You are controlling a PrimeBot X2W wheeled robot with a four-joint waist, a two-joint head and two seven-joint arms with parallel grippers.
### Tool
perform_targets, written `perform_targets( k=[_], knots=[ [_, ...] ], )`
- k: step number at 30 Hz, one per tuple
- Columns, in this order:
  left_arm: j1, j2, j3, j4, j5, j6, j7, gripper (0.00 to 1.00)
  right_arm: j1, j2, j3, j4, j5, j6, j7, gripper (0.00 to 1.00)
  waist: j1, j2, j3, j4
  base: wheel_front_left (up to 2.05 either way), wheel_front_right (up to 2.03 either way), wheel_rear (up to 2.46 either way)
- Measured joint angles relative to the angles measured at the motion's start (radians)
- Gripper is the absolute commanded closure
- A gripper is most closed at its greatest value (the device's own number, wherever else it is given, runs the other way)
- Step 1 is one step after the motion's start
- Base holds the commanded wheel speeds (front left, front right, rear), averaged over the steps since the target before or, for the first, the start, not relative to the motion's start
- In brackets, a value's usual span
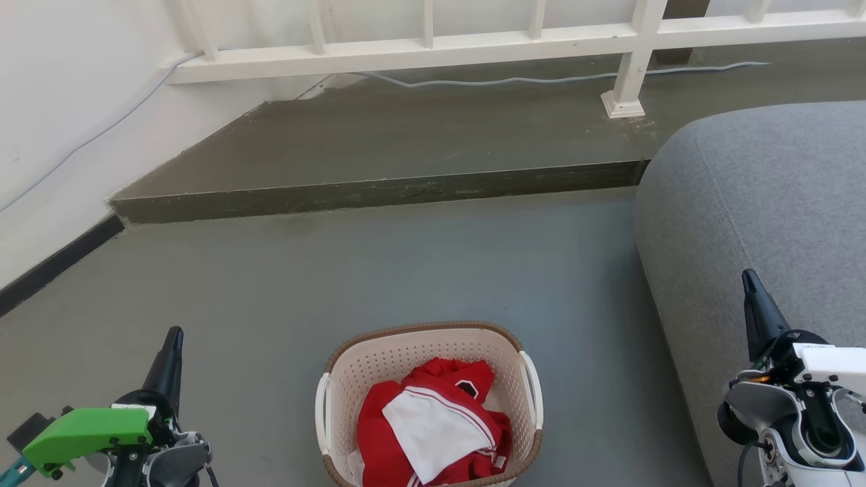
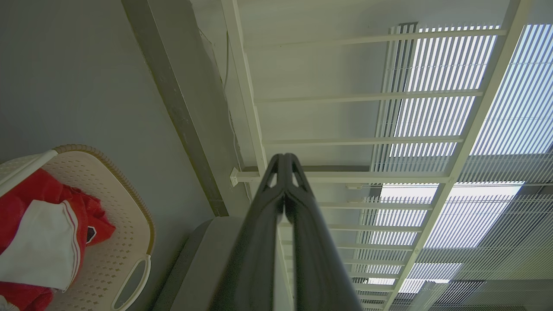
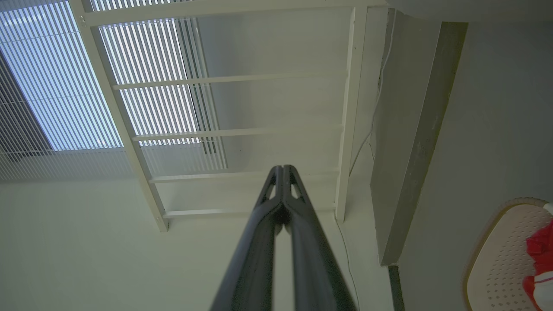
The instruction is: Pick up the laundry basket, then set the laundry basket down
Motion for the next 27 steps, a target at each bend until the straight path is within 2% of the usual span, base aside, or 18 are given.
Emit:
perform_targets(
  k=[27],
  knots=[
    [0.000, -0.001, 0.001, 0.000, 0.000, 0.000, 0.000, 1.00, 0.000, 0.003, -0.002, 0.000, -0.001, 0.000, 0.000, 1.00, 0.0000, 0.0000, 0.000, 0.000, 0.00, 0.00, 0.00]
  ],
)
